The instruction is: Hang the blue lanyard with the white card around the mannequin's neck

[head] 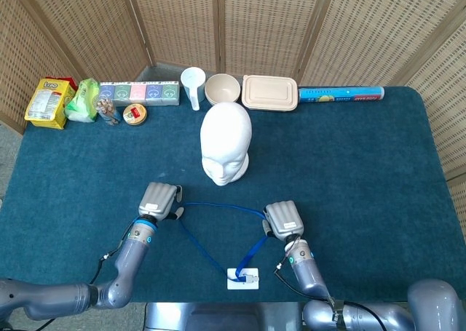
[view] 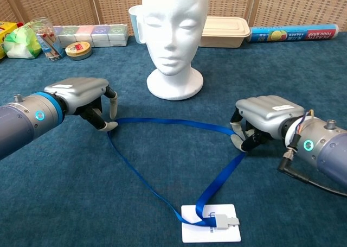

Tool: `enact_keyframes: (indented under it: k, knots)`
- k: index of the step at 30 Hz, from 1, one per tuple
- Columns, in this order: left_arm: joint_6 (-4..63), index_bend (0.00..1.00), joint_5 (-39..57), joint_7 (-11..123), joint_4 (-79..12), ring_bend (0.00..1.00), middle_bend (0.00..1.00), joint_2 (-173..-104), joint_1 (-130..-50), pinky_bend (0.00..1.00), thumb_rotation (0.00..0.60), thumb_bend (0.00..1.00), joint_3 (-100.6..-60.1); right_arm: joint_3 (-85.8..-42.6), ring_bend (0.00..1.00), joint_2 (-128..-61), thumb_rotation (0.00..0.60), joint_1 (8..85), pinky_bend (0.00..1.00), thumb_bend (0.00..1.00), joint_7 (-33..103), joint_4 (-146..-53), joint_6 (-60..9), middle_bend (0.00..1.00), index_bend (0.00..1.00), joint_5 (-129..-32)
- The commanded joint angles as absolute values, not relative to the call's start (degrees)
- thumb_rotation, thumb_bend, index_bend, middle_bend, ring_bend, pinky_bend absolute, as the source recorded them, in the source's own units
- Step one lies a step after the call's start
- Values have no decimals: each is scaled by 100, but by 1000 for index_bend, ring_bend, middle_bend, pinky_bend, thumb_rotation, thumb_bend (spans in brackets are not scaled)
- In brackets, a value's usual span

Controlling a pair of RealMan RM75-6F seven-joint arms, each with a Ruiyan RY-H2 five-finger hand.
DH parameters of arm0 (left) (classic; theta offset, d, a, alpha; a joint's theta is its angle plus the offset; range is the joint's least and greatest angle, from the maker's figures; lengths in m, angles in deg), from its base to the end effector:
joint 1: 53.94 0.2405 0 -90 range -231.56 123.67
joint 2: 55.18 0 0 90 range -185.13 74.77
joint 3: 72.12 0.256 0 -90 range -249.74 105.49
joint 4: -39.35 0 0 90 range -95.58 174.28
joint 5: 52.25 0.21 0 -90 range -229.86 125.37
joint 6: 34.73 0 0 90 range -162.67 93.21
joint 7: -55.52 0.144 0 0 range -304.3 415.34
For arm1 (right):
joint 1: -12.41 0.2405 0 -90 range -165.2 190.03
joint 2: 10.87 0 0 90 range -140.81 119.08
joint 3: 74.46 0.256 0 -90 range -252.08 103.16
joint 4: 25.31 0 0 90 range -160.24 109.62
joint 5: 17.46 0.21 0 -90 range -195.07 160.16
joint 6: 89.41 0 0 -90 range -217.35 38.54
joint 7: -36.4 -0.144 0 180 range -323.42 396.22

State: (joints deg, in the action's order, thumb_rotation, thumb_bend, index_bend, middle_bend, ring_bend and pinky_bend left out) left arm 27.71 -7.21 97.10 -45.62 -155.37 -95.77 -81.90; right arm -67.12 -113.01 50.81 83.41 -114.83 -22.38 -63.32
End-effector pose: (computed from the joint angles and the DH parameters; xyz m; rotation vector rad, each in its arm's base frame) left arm -0.1490 0.3138 -0.0695 -1.7851 -1.0172 -0.6729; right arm -0.1475 -0.2806 -0.0787 1.8073 -1.0082 0.6304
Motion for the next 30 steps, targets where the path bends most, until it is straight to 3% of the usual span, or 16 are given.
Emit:
enact_keyframes:
  k: [1, 14, 30]
  knots:
    - [2761, 492, -741, 9694, -4523, 1000, 1000, -15572, -9585, 1000, 506, 325, -8178, -6714, 1000, -11296, 513, 5080, 1000, 585, 8344, -11483, -2239, 1000, 667, -6322]
    - [2792, 599, -764, 9652, -4438, 1000, 1000, -15662, -9622, 1000, 513, 372, -8180, -6716, 1000, -11279, 516, 5070, 1000, 586, 8348, -11479, -2213, 1000, 667, -6281]
    - [2805, 615, -813, 9697, -4418, 1000, 1000, -15641, -9636, 1000, 520, 414, -8145, -6706, 1000, -11265, 518, 5061, 1000, 586, 8349, -11495, -2193, 1000, 667, -6225]
